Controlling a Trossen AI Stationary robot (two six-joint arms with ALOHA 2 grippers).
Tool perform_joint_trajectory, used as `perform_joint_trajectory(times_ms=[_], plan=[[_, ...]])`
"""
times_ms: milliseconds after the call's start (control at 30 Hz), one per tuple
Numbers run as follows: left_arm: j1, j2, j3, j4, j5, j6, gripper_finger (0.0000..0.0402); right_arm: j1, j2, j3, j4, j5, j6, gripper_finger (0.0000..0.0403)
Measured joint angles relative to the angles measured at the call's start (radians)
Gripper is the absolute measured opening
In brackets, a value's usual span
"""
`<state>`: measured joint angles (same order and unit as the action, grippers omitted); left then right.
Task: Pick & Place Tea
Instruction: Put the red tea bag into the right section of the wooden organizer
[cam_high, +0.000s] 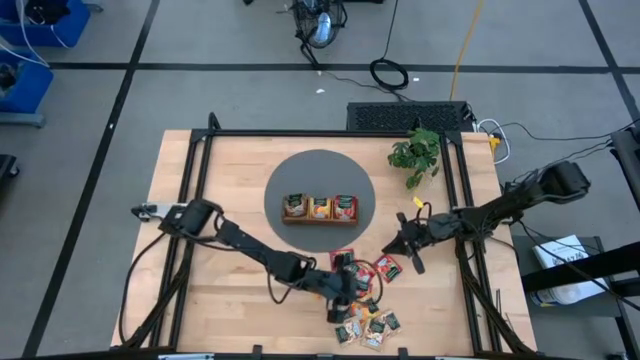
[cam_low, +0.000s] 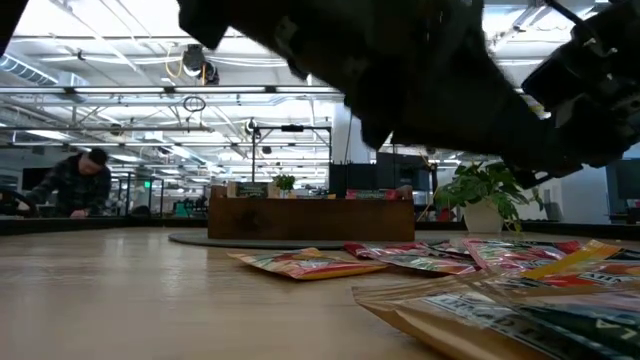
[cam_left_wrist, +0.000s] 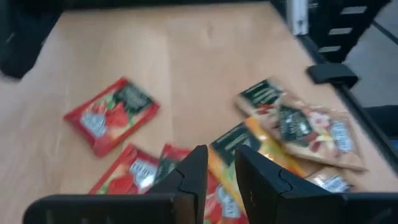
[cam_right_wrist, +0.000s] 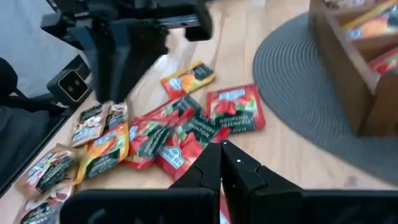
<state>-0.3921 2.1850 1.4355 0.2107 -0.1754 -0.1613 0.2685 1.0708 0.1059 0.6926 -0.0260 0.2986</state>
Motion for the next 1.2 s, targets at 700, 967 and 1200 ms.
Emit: perform_joint_trajectory(times_ms=[700, 967, 1200], plan=[[-0.022, 0.098, 0.013, 0.054, -0.061, -0.159, 0.0088, 0.123, 0.203, 0.003, 0.195, 0.028, 0.183, 0.0159], [0.019, 0.1, 0.013, 0.0, -0.061, -0.195, 0.0088, 0.119, 0.232, 0.008, 0.192, 0.026, 0.232, 0.016], [0.042, 0.1, 0.013, -0.023, -0.066, -0.187, 0.0088, 0.132, 0.301, 0.067, 0.167, 0.02, 0.311, 0.0164]])
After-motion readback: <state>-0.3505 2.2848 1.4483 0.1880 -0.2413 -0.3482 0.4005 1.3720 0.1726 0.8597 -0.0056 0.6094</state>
